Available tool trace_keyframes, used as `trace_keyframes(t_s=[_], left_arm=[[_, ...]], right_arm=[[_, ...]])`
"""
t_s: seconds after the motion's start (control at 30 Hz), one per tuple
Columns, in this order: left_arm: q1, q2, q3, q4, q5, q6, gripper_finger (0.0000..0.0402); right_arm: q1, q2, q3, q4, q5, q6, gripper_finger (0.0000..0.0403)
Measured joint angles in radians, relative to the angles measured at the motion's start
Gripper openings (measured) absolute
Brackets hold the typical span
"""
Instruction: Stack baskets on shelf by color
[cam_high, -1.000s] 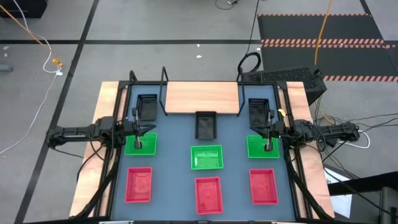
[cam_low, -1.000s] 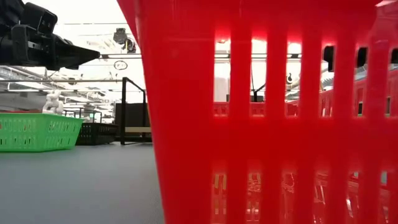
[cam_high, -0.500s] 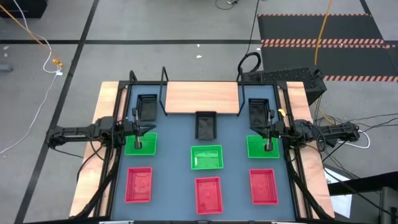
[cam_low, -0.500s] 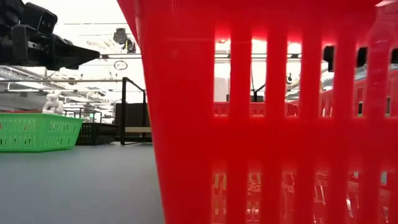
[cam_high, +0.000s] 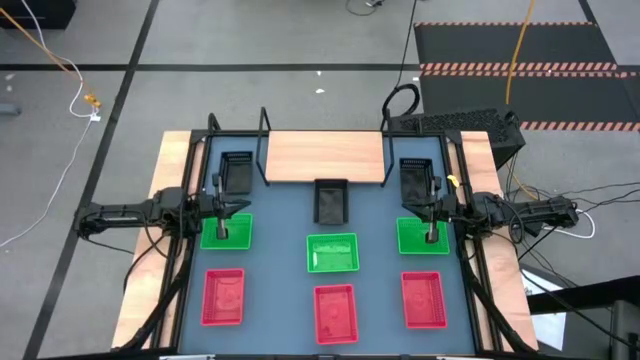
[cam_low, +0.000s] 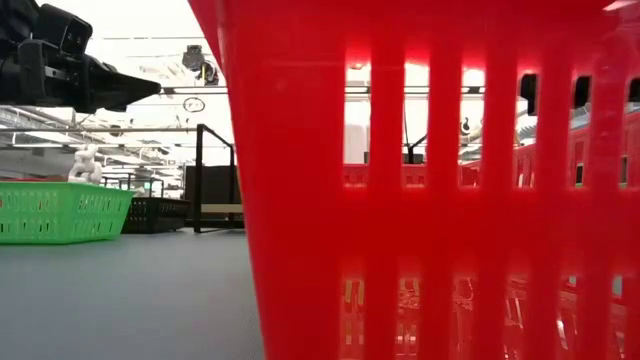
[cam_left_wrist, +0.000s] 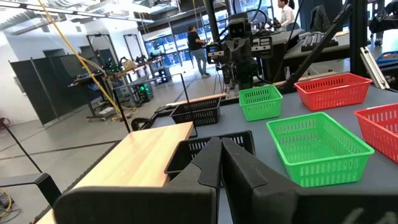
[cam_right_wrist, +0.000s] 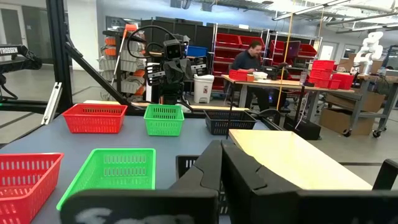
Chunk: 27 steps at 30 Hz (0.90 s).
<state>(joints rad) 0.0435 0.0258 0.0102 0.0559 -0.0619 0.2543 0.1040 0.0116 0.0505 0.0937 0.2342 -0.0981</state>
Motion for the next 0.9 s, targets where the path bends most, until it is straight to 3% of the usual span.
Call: trace_keyframes(t_s=[0.4,0.57,0.67,0.77,0.9], left_arm=[[0.000,0.000,0.000,0.000,0.000,0.000,0.0017],[0.001,0.000,0.000,0.039,0.000,0.044,0.0017],[-0.004,0.000,0.000,0.123,0.022,-0.131,0.0017],[-0.006,0.000,0.000,0.201,0.025,-0.325,0.0017],[-0.006,0.000,0.000,0.247,0.025,-0.342,0.0017]], right_arm=[[0.000,0.000,0.000,0.012,-0.001,0.012,0.0000],[0.001,0.000,0.000,0.032,-0.004,0.274,0.0000],[0.001,0.002,0.000,0.048,-0.017,0.324,0.0000],[0.001,0.011,0.000,0.050,-0.129,0.338,0.0000],[0.001,0.043,0.000,0.108,-0.186,0.356,0.0000]])
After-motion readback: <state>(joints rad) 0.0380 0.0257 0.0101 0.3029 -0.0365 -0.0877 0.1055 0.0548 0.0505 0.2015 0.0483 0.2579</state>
